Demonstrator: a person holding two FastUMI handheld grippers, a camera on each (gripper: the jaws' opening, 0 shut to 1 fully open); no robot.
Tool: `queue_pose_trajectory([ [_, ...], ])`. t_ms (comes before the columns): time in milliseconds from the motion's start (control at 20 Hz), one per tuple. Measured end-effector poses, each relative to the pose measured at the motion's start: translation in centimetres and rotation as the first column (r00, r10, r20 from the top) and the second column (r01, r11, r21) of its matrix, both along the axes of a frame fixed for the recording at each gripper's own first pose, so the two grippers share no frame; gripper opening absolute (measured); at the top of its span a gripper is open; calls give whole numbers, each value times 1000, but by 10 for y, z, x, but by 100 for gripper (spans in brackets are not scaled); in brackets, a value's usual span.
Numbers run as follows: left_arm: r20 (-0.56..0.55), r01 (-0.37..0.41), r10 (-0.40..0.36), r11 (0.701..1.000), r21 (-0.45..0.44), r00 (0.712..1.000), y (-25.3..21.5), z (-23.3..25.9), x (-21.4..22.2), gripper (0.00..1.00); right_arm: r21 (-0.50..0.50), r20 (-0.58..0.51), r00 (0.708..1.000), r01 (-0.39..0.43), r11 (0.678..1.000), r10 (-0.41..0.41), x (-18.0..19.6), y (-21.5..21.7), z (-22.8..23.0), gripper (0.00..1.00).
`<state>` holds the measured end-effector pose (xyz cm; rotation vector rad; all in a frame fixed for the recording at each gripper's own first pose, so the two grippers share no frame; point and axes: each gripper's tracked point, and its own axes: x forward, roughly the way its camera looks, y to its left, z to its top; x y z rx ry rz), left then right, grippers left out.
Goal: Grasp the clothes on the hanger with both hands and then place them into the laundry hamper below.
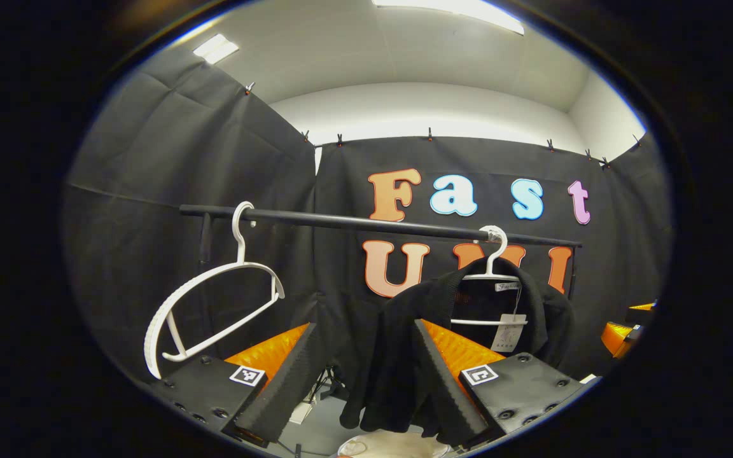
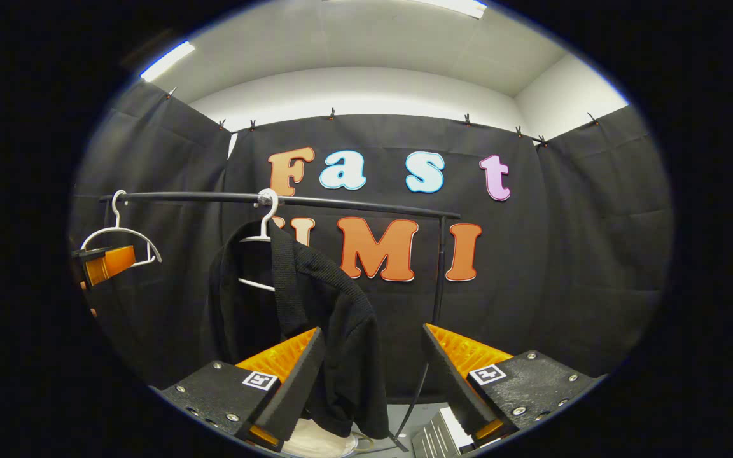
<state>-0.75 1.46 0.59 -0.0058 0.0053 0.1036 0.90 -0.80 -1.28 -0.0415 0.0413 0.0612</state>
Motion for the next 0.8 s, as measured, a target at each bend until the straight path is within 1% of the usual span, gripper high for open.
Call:
queue_pose_trajectory([
  [100, 0, 19, -19, 1000, 14, 1000, 6, -1, 7, 93, -7, -2, 999, 40, 999, -40, -1, 1, -6, 94],
  [150, -4, 33, -33, 999, 18, 999, 8, -2, 11, 96, 1, -6, 998, 60, 998, -60, -1, 4, -9, 94],
  [200, -4, 51, -51, 999, 18, 999, 11, -5, 15, 93, 17, -11, 997, 73, 997, -72, -1, 10, -14, 94],
  [250, -2, 73, -73, 997, 17, 997, 12, -6, 20, 93, 34, -14, 997, 83, 996, -82, -1, 15, -17, 94],
  [300, -4, 90, -90, 996, 20, 996, 14, -8, 23, 96, 49, -18, 995, 98, 994, -97, -2, 19, -20, 94],
  [350, -7, 100, -100, 995, 25, 995, 18, -11, 26, 93, 62, -21, 994, 112, 992, -111, -3, 23, -23, 94],
  [400, -8, 112, -111, 993, 30, 994, 22, -14, 30, 96, 72, -21, 993, 120, 990, -119, -2, 28, -24, 94],
  [450, -9, 123, -123, 992, 32, 992, 24, -16, 33, 93, 79, -24, 992, 125, 989, -124, -2, 33, -27, 94],
  [500, -14, 133, -132, 991, 31, 991, 26, -19, 37, 96, 80, -32, 991, 129, 988, -127, 0, 39, -29, 94],
  [550, -22, 141, -140, 990, 28, 990, 27, -23, 41, 93, 75, -40, 991, 131, 989, -128, 1, 45, -32, 94],
  [650, -39, 154, -153, 988, 17, 987, 29, -30, 48, 93, 61, -51, 991, 128, 990, -125, 4, 55, -36, 94],
  [800, -44, 159, -159, 987, -8, 986, 32, -38, 57, 93, 50, -43, 994, 101, 994, -99, 10, 75, -39, 94],
])
